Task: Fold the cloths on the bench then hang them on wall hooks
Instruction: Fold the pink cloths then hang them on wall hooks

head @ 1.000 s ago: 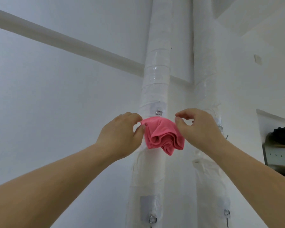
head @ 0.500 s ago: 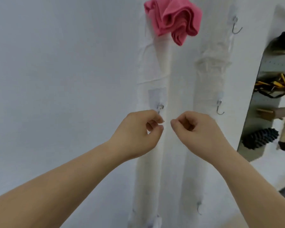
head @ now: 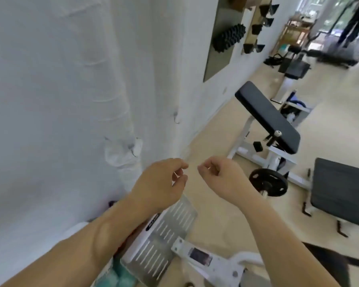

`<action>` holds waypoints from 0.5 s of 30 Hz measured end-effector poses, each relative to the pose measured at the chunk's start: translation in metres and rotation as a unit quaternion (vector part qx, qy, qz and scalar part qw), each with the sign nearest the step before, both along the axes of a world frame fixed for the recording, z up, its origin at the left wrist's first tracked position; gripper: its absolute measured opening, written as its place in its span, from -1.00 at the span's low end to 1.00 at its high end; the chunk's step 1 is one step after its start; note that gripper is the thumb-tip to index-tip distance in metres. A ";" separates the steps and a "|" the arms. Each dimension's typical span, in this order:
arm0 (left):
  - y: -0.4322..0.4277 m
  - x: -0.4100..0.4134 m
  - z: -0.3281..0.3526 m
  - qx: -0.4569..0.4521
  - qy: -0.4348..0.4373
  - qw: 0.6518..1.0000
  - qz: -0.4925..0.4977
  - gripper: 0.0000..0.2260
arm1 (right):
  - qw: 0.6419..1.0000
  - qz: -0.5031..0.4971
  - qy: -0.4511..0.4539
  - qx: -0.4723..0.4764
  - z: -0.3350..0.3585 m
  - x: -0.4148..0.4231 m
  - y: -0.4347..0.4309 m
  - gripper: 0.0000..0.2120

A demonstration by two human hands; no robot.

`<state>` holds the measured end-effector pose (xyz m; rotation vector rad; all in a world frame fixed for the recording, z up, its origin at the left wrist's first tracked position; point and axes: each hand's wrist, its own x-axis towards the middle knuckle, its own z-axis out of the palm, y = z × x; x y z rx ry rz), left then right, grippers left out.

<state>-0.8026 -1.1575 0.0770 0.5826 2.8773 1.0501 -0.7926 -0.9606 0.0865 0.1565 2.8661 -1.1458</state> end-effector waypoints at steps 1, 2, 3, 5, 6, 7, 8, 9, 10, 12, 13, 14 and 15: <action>0.017 0.014 -0.017 -0.004 -0.029 0.999 -0.021 -0.75 | 1.000 -0.019 -0.020 0.001 -0.016 0.021 0.015 -0.73; 0.034 0.029 -0.033 -0.007 -0.054 0.998 -0.045 -0.74 | 0.998 -0.036 -0.045 -0.001 -0.033 0.043 0.031 -0.70; 0.052 0.044 -0.050 -0.007 -0.079 0.995 -0.067 -0.75 | 0.996 -0.052 -0.067 -0.005 -0.048 0.065 0.045 -0.70; 0.087 0.075 -0.080 -0.001 -0.129 0.987 -0.095 -0.75 | 0.992 -0.082 -0.098 -0.015 -0.076 0.107 0.074 -0.75; 0.104 0.090 -0.093 0.001 -0.150 0.983 -0.106 -0.76 | 0.989 -0.101 -0.107 -0.022 -0.088 0.127 0.089 -0.78; 0.121 0.104 -0.107 -0.003 -0.170 0.978 -0.118 -0.76 | 0.986 -0.123 -0.113 -0.027 -0.100 0.148 0.104 -0.79; 0.139 0.119 -0.118 -0.013 -0.188 0.973 -0.131 -0.75 | 0.982 -0.146 -0.120 -0.029 -0.108 0.170 0.119 -0.79; 0.157 0.135 -0.127 -0.019 -0.204 0.968 -0.146 -0.75 | 0.977 -0.171 -0.127 -0.032 -0.117 0.192 0.135 -0.80; 0.174 0.151 -0.136 -0.020 -0.218 0.963 -0.159 -0.75 | 0.971 -0.193 -0.135 -0.036 -0.124 0.214 0.149 -0.80; 0.207 0.184 -0.152 -0.022 -0.249 0.952 -0.177 -0.76 | 0.961 -0.230 -0.146 -0.047 -0.138 0.256 0.179 -0.79; 0.223 0.201 -0.159 -0.025 -0.263 0.947 -0.182 -0.76 | 0.957 -0.246 -0.148 -0.047 -0.144 0.275 0.193 -0.77; 0.238 0.218 -0.166 -0.028 -0.278 0.942 -0.188 -0.75 | 0.952 -0.262 -0.153 -0.043 -0.151 0.294 0.206 -0.76; 0.253 0.235 -0.172 -0.032 -0.293 0.935 -0.197 -0.73 | 0.947 -0.275 -0.158 -0.042 -0.156 0.312 0.218 -0.77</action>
